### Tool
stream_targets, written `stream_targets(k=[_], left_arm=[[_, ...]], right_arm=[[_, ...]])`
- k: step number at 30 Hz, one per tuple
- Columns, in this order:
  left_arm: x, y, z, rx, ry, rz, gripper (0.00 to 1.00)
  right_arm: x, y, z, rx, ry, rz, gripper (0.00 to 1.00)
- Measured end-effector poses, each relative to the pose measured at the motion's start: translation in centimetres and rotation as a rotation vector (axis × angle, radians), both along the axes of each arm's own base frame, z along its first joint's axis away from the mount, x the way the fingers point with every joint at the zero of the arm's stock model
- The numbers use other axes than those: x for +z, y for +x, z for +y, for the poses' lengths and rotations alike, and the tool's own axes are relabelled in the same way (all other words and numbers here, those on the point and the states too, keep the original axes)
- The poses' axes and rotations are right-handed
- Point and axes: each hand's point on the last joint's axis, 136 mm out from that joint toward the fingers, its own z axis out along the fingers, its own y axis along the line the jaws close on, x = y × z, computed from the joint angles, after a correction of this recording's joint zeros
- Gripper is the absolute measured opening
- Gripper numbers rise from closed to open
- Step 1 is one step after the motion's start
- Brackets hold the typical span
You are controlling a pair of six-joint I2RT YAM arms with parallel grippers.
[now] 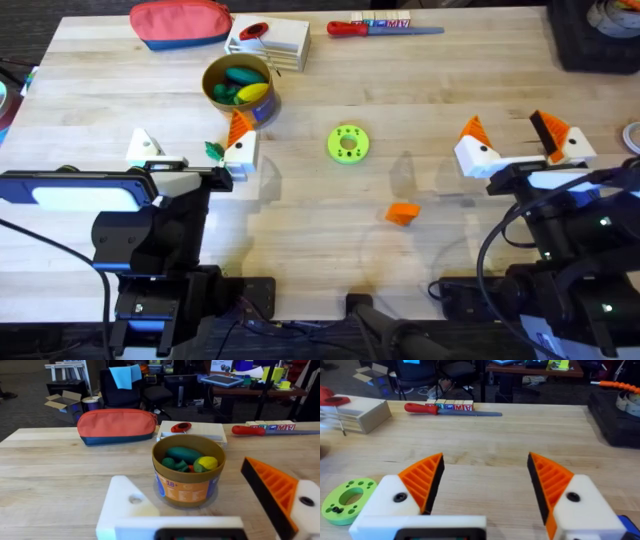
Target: Pick up the gripper from the table and insert it into the empty holder that is missing its gripper. Then pick up a screw, insert it into the mounting hole, and use the screwdriver to tighten it. Finally, clean up the table by picking up the vegetable and placing it into the bucket.
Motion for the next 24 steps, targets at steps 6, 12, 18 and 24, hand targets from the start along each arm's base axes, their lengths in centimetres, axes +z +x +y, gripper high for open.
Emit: stream_targets(k=[6,12,18,24], left_arm=[[0.0,0.0,0.0,0.0,0.0,0.0,0.988],[0.0,0.0,0.0,0.0,0.0,0.0,0.988],[0.0,0.0,0.0,0.0,0.0,0.0,0.988],[1.6,0.0,0.1,0.005,0.0,-0.06,0.99]], right_arm=[[-0.1,0.0,0.0,-0.001,-0.001,0.005,0.992],[0.0,0.0,0.0,0.0,-0.001,0.002,0.992],[-0.1,-0.1,0.0,-0.002,-0.001,0.019,0.992],[1.3,-1.7,-0.1,-0.003,-0.002,0.126,0.992]])
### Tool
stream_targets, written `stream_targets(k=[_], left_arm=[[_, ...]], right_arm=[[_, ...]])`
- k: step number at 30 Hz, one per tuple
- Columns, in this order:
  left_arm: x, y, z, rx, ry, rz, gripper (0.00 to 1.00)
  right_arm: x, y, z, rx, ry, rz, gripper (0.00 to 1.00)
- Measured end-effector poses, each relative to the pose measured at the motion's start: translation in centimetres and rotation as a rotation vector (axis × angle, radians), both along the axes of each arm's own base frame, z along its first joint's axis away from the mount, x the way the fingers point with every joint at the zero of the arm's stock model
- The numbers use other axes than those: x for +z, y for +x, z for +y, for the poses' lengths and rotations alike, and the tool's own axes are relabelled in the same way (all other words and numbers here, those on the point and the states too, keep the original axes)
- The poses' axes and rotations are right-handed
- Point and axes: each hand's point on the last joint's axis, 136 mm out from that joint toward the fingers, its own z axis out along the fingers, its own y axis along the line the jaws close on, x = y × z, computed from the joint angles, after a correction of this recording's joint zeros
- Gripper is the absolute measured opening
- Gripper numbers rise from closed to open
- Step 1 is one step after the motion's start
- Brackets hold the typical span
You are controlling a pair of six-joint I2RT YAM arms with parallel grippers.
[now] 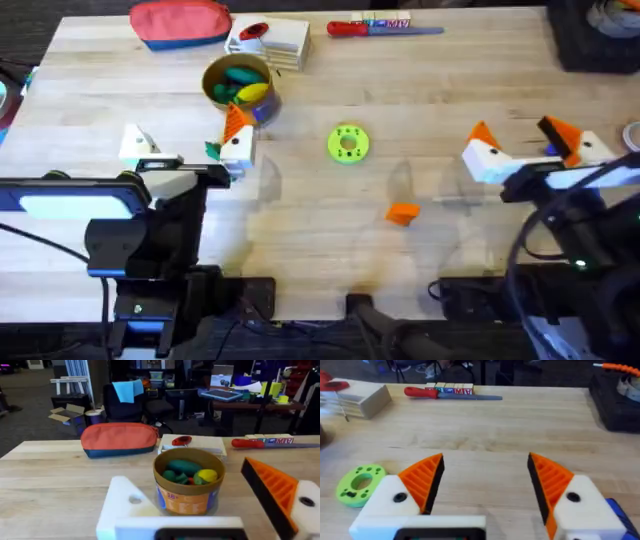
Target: Pick up the gripper from the table and insert it into the empty holder that is missing its gripper. Then pick up a screw, insert it into the mounting hole, and use the screwdriver to tighten it. Finally, clean up the table by picking up the vegetable and placing it into the bucket.
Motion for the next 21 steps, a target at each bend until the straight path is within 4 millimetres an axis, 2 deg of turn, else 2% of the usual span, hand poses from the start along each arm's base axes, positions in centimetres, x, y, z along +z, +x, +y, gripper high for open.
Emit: stream_targets(k=[3,9,12,15,18,21], left_arm=[[0.9,-0.4,0.0,0.001,0.001,0.019,0.99],[6.9,-3.4,0.5,0.028,0.008,0.133,0.99],[8.1,-4.5,0.7,0.039,0.009,0.291,0.99],[7.0,-5.3,0.8,0.051,-0.01,0.531,0.991],[4.4,-5.7,0.8,0.067,-0.045,0.789,0.991],[1.5,-5.1,0.8,0.081,-0.062,0.975,0.991]], right_arm=[[2.7,-0.9,0.0,0.001,0.0,0.028,0.992],[9.1,-1.1,0.1,0.003,0.001,0.033,0.992],[10.9,-0.7,0.1,0.003,0.001,0.066,0.992],[11.4,-0.5,0.1,0.003,0.0,0.139,0.992],[11.7,-0.2,0.1,0.003,0.0,0.197,0.992],[11.9,0.2,0.1,0.003,0.0,0.208,0.992]])
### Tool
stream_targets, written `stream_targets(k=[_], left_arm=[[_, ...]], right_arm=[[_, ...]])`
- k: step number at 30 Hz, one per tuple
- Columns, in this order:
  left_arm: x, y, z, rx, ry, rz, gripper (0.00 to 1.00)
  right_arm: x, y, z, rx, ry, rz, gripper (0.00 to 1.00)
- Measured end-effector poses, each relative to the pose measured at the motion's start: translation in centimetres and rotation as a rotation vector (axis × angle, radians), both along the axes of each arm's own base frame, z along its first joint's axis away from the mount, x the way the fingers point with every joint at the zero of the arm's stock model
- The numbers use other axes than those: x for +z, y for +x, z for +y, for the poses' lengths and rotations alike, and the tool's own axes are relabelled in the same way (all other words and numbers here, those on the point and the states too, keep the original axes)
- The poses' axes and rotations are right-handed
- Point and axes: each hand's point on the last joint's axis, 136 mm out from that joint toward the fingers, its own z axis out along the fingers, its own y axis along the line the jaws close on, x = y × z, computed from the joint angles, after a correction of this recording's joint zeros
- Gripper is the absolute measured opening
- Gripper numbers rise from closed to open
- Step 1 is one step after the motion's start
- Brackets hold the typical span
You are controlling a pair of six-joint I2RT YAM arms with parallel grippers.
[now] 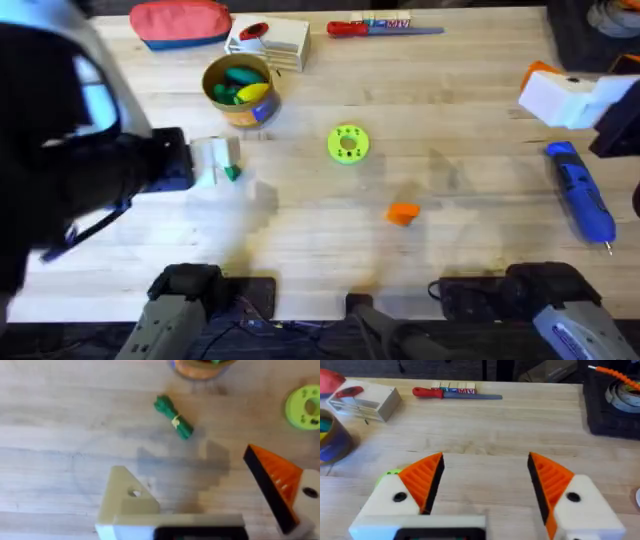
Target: Pick up the gripper from the table and insert it into the empty holder that is missing its gripper. Then pick up a screw, insert it into the mounting hole, and use the screwdriver to tighten it. Finally, clean up the table by picking up the vegetable and placing it into the bucket.
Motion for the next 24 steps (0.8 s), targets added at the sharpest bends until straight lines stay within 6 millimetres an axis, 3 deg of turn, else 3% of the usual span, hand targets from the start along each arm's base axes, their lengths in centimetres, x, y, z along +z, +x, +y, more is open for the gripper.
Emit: stream_targets(k=[7,8,14,15,17,22,23,24], left_arm=[[-3.8,1.3,-0.3,0.026,-0.031,0.211,0.99],[-4.1,1.4,-0.4,0.03,-0.041,0.226,0.939],[-4.4,1.5,-1.1,-0.016,-0.062,0.242,0.061],[-4.3,1.6,-1.5,-0.04,-0.077,0.237,0.015],[-3.8,1.9,-3.0,-0.115,-0.117,0.206,0.085],[-0.5,3.1,-8.7,-0.398,-0.211,0.017,0.834],[0.4,3.2,-10.0,-0.455,-0.225,-0.027,0.915],[1.2,3.3,-11.2,-0.51,-0.235,-0.067,0.936]], right_arm=[[-0.1,0.0,0.0,0.0,0.0,0.006,0.992],[-0.1,0.0,0.0,0.0,0.0,0.006,0.992],[-0.3,-0.1,0.0,0.0,0.0,0.015,0.99],[-0.4,-0.2,0.0,0.0,0.0,0.019,0.991],[-0.6,-0.2,0.0,0.0,0.0,0.026,0.991],[-0.6,-0.3,0.0,0.0,0.0,0.028,0.992],[-0.6,-0.3,0.0,0.0,0.0,0.028,0.994],[-0.6,-0.3,0.0,0.0,0.0,0.028,0.993]])
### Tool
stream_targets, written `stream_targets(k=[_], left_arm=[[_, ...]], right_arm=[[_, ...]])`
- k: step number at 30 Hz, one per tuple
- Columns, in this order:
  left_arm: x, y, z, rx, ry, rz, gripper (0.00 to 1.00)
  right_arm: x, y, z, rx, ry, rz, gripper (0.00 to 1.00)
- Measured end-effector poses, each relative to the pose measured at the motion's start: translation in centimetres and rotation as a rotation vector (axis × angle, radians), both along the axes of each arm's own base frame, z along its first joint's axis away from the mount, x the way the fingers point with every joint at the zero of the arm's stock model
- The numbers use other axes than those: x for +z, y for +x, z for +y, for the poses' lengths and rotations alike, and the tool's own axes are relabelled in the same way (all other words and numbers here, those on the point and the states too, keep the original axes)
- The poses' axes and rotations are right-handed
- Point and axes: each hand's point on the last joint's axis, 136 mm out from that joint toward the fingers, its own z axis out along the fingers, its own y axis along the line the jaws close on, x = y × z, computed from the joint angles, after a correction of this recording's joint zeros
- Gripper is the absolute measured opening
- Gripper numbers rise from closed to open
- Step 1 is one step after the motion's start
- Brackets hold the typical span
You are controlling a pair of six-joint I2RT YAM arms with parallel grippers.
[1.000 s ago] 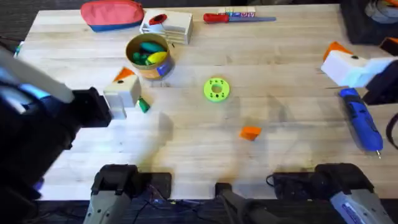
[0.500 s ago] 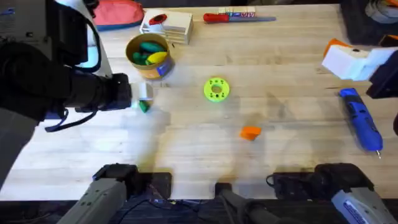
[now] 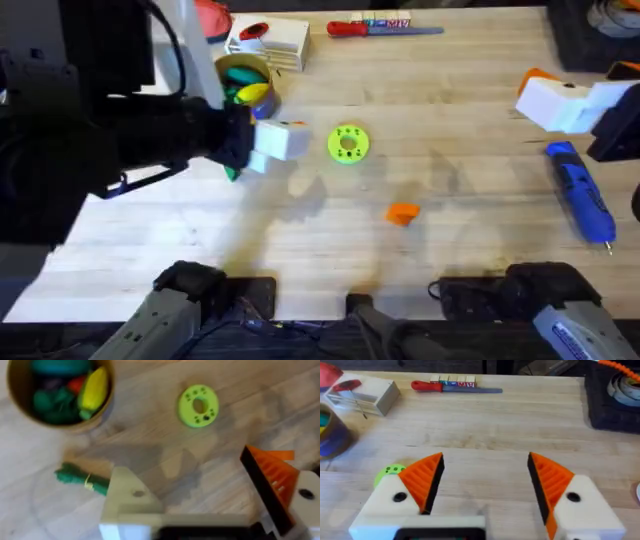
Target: Pick up the gripper from the table and insert it into the empty holder that is missing its gripper. Then pick up a screw, insert it into the mounting hole, and use the screwdriver to tighten it. Finally, clean up the table by picking up the vegetable and placing it into the bucket.
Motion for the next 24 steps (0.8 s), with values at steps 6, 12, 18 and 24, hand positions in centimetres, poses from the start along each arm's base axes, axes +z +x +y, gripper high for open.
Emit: stream_targets(k=[6,12,18,24], left_arm=[[4.3,0.5,-6.1,-0.231,-0.095,-0.221,0.946],[4.5,-0.1,-8.4,-0.317,-0.111,-0.231,0.947],[3.9,0.1,-8.6,-0.327,-0.102,-0.212,0.95],[6.3,1.6,-10.9,-0.418,-0.136,-0.469,0.948]], right_arm=[[0.0,0.0,0.0,0.0,0.0,0.0,0.991],[0.0,0.0,0.0,0.0,0.0,0.0,0.992],[0.0,0.0,0.0,0.0,0.0,0.001,0.991],[0.0,0.0,0.0,0.0,0.0,0.001,0.992]])
